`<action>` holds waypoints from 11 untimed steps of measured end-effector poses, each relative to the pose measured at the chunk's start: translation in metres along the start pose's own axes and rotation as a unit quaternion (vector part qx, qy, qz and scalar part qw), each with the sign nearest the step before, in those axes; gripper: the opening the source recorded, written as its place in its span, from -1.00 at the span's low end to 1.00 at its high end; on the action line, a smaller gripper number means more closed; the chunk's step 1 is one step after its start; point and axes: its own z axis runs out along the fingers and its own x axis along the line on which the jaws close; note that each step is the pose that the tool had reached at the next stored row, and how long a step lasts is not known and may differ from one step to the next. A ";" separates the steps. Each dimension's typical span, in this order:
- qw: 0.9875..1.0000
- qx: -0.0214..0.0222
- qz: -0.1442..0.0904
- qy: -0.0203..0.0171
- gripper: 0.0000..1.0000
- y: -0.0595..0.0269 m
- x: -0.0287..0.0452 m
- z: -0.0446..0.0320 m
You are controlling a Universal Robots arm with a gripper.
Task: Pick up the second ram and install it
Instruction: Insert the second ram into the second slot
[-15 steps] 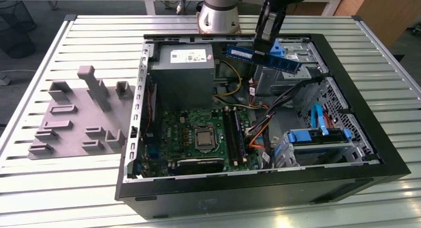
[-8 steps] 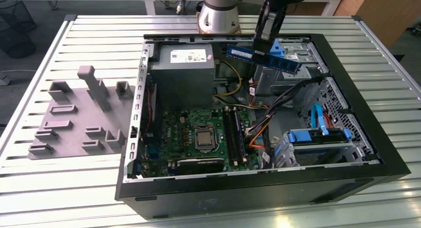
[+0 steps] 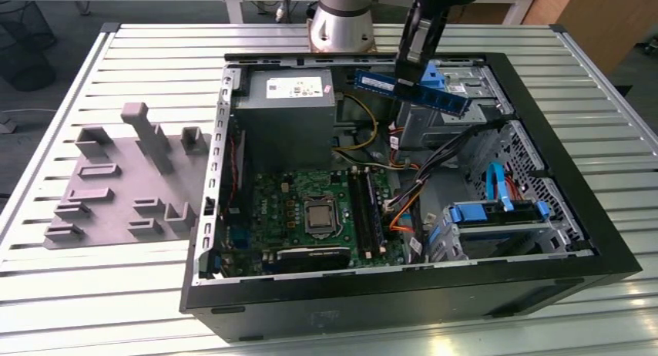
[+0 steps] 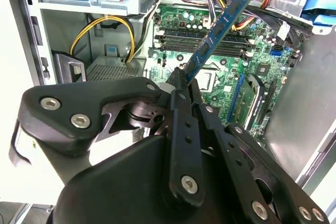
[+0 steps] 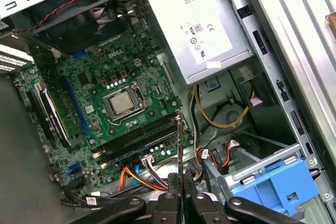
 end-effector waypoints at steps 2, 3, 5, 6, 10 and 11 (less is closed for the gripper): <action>1.000 0.000 0.002 0.000 -0.72 0.0000 0.0000 0.0000; 1.000 0.000 0.003 0.000 -0.72 0.0000 0.0000 0.0000; 1.000 0.000 0.005 0.000 -0.72 0.0000 0.0000 0.0000; 1.000 0.000 0.006 0.000 -0.72 0.0000 0.0000 0.0000; 1.000 0.000 0.009 0.000 -0.72 0.0000 0.0000 0.0000; 1.000 0.000 0.010 0.000 -0.72 0.0000 0.0000 0.0000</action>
